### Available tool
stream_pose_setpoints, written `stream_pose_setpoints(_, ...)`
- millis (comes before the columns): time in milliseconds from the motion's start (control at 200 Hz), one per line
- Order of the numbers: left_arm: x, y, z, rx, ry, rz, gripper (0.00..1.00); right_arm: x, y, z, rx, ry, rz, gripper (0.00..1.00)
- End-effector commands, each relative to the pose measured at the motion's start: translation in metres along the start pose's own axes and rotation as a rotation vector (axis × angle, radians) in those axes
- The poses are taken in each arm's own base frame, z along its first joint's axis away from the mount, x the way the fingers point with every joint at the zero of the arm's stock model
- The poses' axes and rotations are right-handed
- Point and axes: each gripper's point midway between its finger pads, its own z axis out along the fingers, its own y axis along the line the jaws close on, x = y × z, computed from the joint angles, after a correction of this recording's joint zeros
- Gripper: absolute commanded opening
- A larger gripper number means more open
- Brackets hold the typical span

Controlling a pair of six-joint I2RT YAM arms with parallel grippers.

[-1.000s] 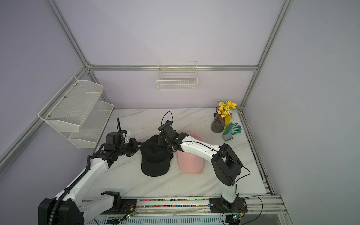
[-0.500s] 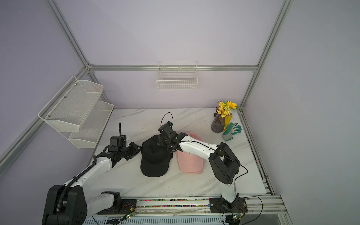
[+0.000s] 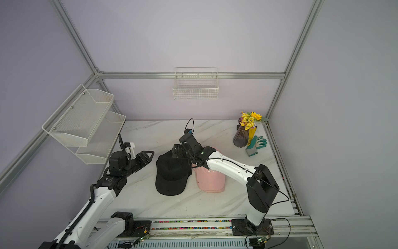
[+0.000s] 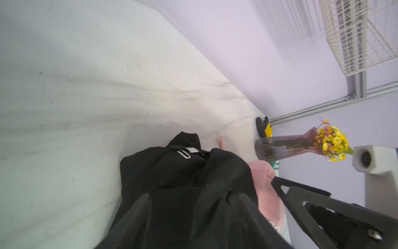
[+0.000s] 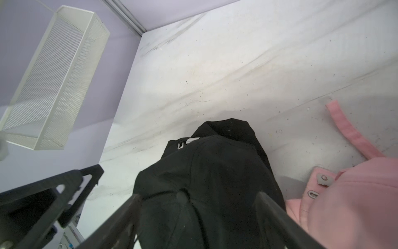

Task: Stack the baseball caps by color
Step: Place the baseball cap on the baseball cap, then reset both arms

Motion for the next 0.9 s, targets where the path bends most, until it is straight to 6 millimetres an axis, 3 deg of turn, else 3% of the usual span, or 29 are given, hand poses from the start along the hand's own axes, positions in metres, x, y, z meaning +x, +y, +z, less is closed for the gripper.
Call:
stream_pose_setpoints(0,-0.018,-0.019,-0.009,0.022,-0.082,0.121,0.81,-0.012,-0.015,-0.004,0.045,-0.039,-0.073,0.87)
stream_pose_setpoints(75,-0.032,-0.016,-0.015,-0.024,-0.149,0.155,1.0,-0.035,-0.036,-0.017,0.118,-0.116,-0.089,0.87)
stream_pose_setpoints(280,-0.082,0.017,-0.021,-0.231,-0.454,0.226,1.0,-0.1,-0.128,-0.072,0.419,-0.346,-0.122,0.97)
stream_pose_setpoints(385,-0.103,0.038,-0.02,-0.355,-0.593,0.274,1.0,-0.111,-0.181,-0.094,0.556,-0.435,-0.088,0.97)
stream_pose_setpoints(560,-0.123,0.07,-0.017,-0.59,-0.702,0.363,1.0,-0.099,-0.268,-0.131,0.834,-0.559,-0.004,0.97)
stream_pose_setpoints(710,-0.121,0.087,-0.003,-0.715,-0.661,0.526,1.0,-0.068,-0.329,-0.152,1.003,-0.594,0.008,0.98)
stream_pose_setpoints(895,-0.102,0.098,0.021,-0.677,-0.603,0.665,1.0,-0.031,-0.394,-0.142,1.025,-0.578,0.044,0.97)
